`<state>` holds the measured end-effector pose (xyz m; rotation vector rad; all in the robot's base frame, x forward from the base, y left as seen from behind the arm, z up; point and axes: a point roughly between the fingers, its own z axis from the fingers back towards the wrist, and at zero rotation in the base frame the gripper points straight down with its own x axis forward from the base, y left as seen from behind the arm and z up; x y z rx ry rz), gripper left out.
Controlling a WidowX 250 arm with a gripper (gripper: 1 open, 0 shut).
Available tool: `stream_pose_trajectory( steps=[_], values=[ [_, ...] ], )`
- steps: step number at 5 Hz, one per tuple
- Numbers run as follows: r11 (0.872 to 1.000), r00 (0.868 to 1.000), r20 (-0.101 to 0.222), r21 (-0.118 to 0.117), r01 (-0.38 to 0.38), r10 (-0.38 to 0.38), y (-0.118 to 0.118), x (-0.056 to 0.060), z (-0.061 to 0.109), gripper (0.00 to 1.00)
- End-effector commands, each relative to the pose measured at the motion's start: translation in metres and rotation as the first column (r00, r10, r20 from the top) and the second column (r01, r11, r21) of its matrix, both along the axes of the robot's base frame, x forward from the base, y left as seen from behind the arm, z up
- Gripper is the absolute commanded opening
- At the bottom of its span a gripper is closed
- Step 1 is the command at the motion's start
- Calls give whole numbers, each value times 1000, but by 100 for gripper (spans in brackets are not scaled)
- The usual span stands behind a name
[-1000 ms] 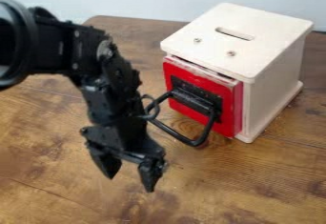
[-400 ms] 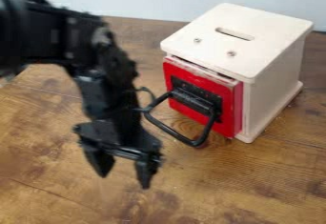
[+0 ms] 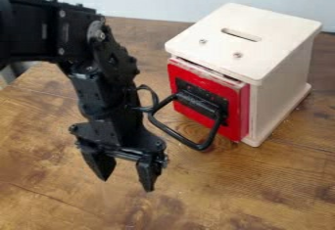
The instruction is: Close the drawer
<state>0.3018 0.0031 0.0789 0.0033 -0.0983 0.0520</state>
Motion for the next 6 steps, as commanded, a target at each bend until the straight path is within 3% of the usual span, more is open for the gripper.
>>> stream_pose_trajectory(
  steps=[1, 2, 3, 4, 6],
  values=[
    [1000, 997, 73, 6, 8, -9, 3, 15, 7, 100],
    [1000, 998, 64, 5, 13, -13, 6, 30, -1, 100],
    [1000, 997, 67, 2, -28, 28, 12, 41, -5, 100],
    [998, 995, 68, 4, -69, 68, 18, 48, -9, 100],
    [999, 998, 59, 5, -39, 38, 23, 56, -6, 100]
  ],
)
